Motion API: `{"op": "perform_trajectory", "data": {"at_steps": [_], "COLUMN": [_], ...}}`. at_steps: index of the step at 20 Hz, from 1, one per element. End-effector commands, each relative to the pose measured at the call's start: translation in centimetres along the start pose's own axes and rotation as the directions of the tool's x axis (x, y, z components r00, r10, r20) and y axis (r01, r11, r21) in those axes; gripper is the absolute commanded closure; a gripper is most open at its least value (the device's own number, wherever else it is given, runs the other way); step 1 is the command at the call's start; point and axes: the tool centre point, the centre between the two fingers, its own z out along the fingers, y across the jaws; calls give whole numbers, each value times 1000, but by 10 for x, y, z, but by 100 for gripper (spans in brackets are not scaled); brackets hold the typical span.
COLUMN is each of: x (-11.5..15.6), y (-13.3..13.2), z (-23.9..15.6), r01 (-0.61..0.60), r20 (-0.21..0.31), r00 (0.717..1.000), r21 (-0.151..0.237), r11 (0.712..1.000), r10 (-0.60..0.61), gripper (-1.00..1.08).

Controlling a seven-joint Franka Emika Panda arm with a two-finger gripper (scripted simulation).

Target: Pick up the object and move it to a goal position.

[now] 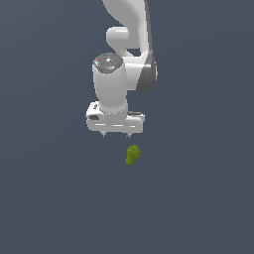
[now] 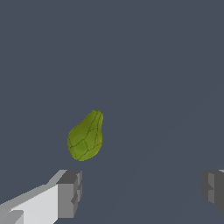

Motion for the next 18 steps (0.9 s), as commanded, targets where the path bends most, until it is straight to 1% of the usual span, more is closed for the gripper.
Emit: {"op": "perform_trajectory", "data": {"at_steps": [1,4,11,18], "x": [0,0,1,1], "y": [0,-2,-12,-13], "z": [0,0,-1,0], "r01": [0,10,76,65], "r20": [0,0,1,1], "r00": [1000,1000,997,998], "r21": [0,-1,-6,-6], "r11": [1000,1000,997,998], "r10": [0,-10,-76,-65], "gripper": [-92,-92,-92,-92]}}
